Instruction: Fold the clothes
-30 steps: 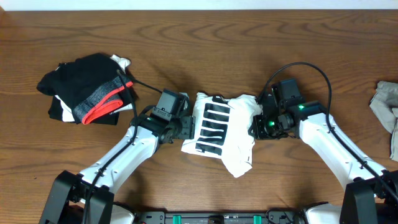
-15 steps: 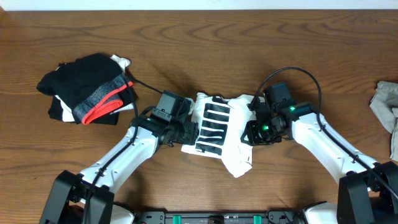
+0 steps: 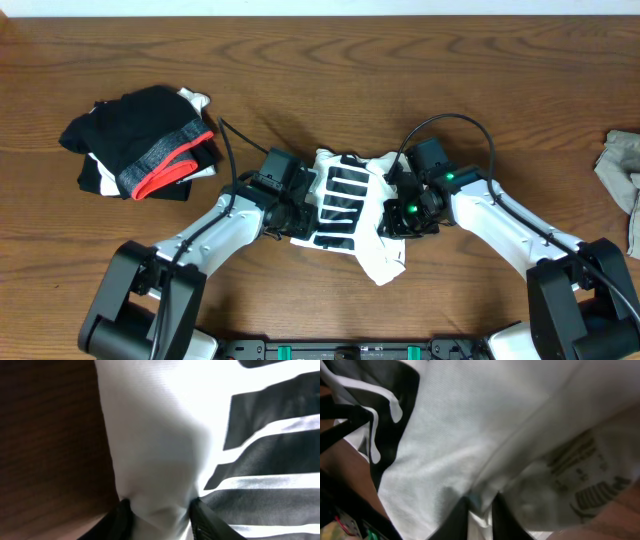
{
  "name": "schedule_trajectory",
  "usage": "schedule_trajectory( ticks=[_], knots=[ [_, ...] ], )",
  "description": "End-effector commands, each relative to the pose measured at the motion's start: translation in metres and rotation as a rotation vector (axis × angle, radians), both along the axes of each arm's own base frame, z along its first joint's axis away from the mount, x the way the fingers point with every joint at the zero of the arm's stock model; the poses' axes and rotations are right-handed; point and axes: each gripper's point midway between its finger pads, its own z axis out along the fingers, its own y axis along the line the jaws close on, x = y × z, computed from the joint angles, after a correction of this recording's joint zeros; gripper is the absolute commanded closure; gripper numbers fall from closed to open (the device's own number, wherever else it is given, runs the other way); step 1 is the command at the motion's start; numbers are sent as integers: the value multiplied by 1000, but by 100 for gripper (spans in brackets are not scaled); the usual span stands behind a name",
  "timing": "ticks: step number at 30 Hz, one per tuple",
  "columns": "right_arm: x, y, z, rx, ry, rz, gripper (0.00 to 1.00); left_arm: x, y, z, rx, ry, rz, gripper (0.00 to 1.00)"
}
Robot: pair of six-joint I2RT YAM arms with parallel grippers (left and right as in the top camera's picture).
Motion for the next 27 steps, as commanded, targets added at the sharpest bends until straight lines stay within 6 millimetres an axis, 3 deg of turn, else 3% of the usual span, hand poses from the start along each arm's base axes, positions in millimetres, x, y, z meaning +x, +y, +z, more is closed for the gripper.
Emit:
schedule_trajectory(
  ticks=[1,3,8,13,17,20,21,24,27],
  knots=[
    [0,0,-2,-4,6,-14,92,-3,0,-4,-4,12,-16,64],
    [3,-2,-1,0,-2,-24,99,-3,0,-4,-4,11,-16,65],
    [15,-14,10,9,-59,-43,99,-3,0,-4,-4,11,-16,70],
    [29,-65,24,-114,-124,-173,99,-3,0,-4,-4,11,-16,71],
    [30,-82,37,-97,-156,-185,99,-3,0,-4,-4,11,-16,71],
    [21,-87,35,-109,-117,-183,98,-3,0,-4,-4,10,-16,70],
    [18,-87,34,-113,-105,-173,97,-3,0,-4,-5,10,-16,70],
    [11,-86,32,-125,-87,-144,73,-3,0,-4,-5,11,-15,71],
    [15,-100,29,-191,-98,-182,66,-3,0,-3,-6,8,-15,71]
  ],
)
